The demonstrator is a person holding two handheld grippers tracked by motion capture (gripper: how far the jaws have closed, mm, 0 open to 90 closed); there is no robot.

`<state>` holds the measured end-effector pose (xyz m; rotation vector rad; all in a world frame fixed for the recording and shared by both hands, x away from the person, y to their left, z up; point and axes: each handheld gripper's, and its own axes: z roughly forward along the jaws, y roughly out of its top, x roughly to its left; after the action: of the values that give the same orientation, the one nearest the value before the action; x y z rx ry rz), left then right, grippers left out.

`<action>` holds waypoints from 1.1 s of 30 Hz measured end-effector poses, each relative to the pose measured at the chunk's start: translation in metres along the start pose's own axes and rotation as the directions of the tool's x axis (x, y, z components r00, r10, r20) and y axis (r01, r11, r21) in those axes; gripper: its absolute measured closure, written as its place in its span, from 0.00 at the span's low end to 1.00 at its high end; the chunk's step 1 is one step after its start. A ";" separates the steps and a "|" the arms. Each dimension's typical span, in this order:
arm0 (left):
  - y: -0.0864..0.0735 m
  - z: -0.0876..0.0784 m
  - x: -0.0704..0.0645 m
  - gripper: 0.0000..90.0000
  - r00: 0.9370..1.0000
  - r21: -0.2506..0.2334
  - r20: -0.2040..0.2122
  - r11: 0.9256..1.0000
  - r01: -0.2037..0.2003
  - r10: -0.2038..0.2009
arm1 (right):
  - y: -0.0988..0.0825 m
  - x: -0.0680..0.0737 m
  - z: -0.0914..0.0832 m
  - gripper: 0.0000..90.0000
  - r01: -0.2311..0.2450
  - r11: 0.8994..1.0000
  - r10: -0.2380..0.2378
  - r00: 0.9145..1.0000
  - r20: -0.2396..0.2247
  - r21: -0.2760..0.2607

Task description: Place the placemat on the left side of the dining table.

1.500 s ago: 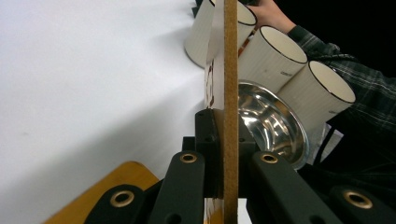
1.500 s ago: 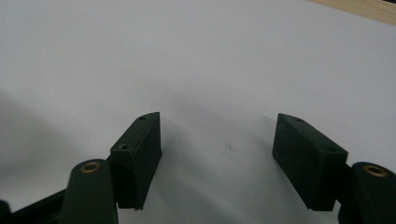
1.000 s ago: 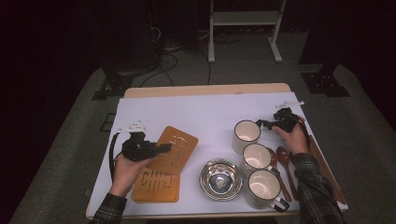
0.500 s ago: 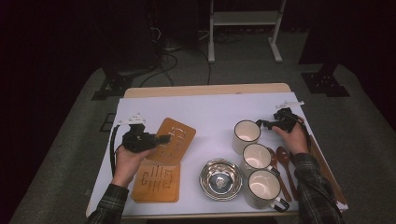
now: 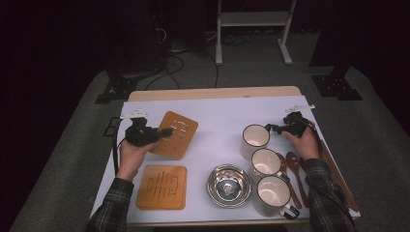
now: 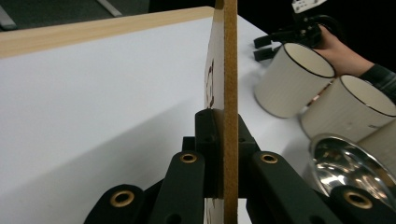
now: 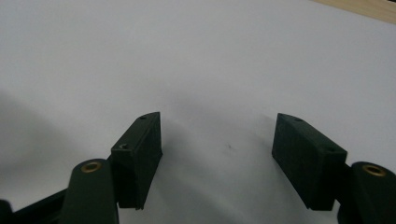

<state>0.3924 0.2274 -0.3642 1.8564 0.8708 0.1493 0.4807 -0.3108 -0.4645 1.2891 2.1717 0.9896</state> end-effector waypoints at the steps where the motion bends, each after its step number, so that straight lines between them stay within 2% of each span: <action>1: 0.001 0.001 0.004 0.96 1.000 -0.004 -0.003 1.000 0.005 -0.005 | 0.000 0.000 0.000 0.35 -0.001 1.000 0.001 1.000 0.000 0.000; 7: 0.003 0.003 0.017 0.96 1.000 -0.007 -0.016 1.000 0.012 -0.012 | 0.000 0.000 0.000 0.35 -0.002 1.000 0.002 1.000 -0.001 0.000; 14: 0.005 0.003 0.031 0.96 0.999 -0.033 -0.032 0.999 0.038 -0.039 | 0.000 0.000 0.000 0.35 -0.003 1.000 0.003 1.000 -0.001 0.000; 20: 0.006 0.004 0.044 0.96 0.997 -0.034 -0.039 0.998 0.058 -0.059 | 0.000 0.000 0.000 0.35 -0.001 1.000 0.001 1.000 0.000 0.000; 26: 0.005 0.003 0.052 0.96 0.995 -0.038 -0.049 0.996 0.081 -0.083 | 0.000 0.000 0.000 0.35 0.000 1.000 0.000 1.000 0.001 0.000; 33: 0.003 0.005 0.056 0.96 0.994 -0.022 -0.057 0.996 0.090 -0.091 | 0.000 0.000 0.000 0.35 0.001 1.000 -0.001 1.000 0.000 0.000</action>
<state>0.4371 0.2577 -0.3797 1.7984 0.9885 0.1548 0.4807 -0.3108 -0.4646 1.2883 2.1715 0.9891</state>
